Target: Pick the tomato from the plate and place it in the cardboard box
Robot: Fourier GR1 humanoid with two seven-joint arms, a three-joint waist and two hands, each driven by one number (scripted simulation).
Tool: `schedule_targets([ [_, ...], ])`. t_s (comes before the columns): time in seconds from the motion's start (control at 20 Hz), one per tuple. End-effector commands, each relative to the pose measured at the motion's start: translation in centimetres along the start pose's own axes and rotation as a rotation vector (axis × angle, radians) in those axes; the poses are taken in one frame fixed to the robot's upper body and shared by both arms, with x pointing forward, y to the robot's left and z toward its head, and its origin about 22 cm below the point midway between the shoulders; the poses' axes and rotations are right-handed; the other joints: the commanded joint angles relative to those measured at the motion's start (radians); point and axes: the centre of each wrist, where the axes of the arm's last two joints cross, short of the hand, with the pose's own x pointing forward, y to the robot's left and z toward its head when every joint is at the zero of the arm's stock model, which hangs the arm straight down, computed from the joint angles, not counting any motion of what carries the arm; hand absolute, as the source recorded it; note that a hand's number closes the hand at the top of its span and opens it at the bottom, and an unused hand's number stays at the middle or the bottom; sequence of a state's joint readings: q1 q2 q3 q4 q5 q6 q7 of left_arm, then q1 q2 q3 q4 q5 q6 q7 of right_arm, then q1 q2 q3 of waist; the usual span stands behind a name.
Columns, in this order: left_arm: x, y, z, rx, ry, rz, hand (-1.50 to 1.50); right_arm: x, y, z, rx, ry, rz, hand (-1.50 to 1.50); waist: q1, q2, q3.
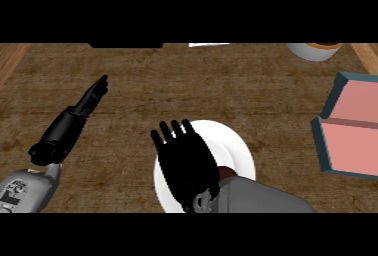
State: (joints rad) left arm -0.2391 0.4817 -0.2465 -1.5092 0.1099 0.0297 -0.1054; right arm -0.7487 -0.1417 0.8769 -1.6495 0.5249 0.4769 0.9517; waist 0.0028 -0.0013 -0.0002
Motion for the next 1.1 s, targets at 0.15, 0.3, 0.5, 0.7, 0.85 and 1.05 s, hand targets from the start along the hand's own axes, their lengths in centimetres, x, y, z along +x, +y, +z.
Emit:
schedule_targets([
  [0.15, 0.5, 0.6, -0.3, -0.009, -0.003, -0.003, 0.0, 0.3, 2.1, -1.0, 0.04, 0.088, 0.051, -1.5, -0.001, 0.0, 0.0],
  [0.3, 1.0, 0.7, -0.8, -0.005, -0.006, 0.005, 0.0, 0.9, 2.0, -2.4, 0.036, 0.133, 0.081, -1.5, 0.001, 0.0, 0.0],
  [0.5, 0.1, 1.2, 0.0, -0.006, 0.0, 0.011, 0.0, -0.5, 2.7, -1.3, 0.04, 0.121, 0.102, -1.5, -0.002, 0.0, 0.0],
  [0.7, -0.2, 0.2, 0.3, 0.001, 0.01, 0.005, 0.0, -1.8, 4.5, -1.6, 0.058, 0.088, 0.044, -1.5, -0.002, 0.0, 0.0],
  [0.85, 0.0, 0.3, -0.3, 0.01, -0.012, 0.01, 0.0, -0.6, 2.5, -3.1, 0.065, 0.091, 0.046, -1.5, 0.0, 0.001, 0.0],
  [1.05, -0.1, -0.1, -0.9, -0.002, 0.007, -0.001, 0.0, -0.3, 5.7, -2.9, 0.08, 0.096, 0.058, -1.5, -0.003, 0.001, 0.0],
])
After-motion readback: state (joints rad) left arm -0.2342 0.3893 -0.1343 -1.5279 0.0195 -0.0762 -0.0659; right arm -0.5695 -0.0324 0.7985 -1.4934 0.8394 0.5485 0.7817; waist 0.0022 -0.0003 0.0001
